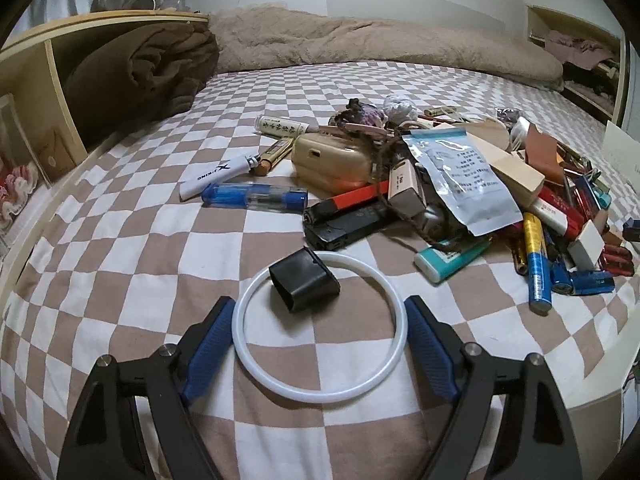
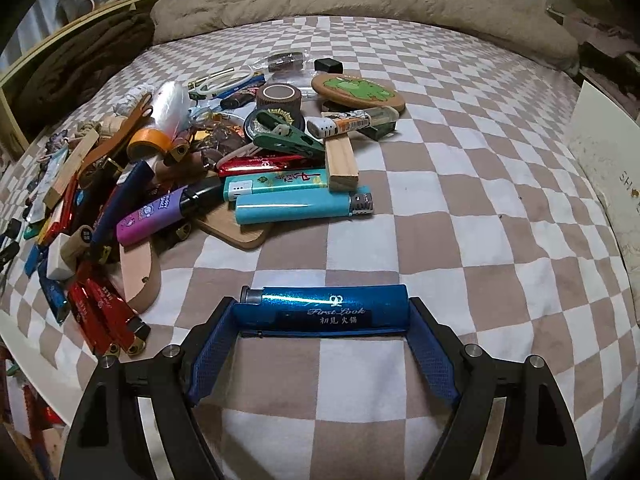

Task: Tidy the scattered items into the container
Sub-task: 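Grasp the white plastic ring with the left tool while the right tool lifts the lighter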

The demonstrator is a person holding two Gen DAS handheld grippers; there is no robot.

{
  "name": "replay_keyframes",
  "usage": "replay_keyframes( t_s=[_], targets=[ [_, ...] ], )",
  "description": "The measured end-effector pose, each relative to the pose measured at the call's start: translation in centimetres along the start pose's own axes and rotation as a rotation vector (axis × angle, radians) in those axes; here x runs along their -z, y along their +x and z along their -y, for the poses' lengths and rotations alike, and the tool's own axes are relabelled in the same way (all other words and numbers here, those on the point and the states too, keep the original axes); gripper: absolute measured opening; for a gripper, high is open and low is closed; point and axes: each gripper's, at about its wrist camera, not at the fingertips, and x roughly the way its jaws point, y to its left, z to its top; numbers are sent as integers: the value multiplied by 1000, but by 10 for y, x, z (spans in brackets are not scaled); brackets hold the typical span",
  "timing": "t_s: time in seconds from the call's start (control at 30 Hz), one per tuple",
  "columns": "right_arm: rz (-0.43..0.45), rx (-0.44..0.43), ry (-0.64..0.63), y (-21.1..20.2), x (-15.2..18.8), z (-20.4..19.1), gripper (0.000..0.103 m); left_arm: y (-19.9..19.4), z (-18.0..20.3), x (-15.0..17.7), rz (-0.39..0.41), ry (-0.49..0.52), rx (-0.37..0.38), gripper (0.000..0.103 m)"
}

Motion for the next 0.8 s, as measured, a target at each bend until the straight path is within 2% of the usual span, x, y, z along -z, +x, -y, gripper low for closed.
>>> replay_keyframes(
  t_s=[0.43,0.8],
  targets=[
    [25,5,7,-17,0,8,83,-13,-16,-3,33,-113,34,85],
    [57,-1,22,-38,-3,13,83,-49,-13,-25,123,-108,10,85]
  ],
)
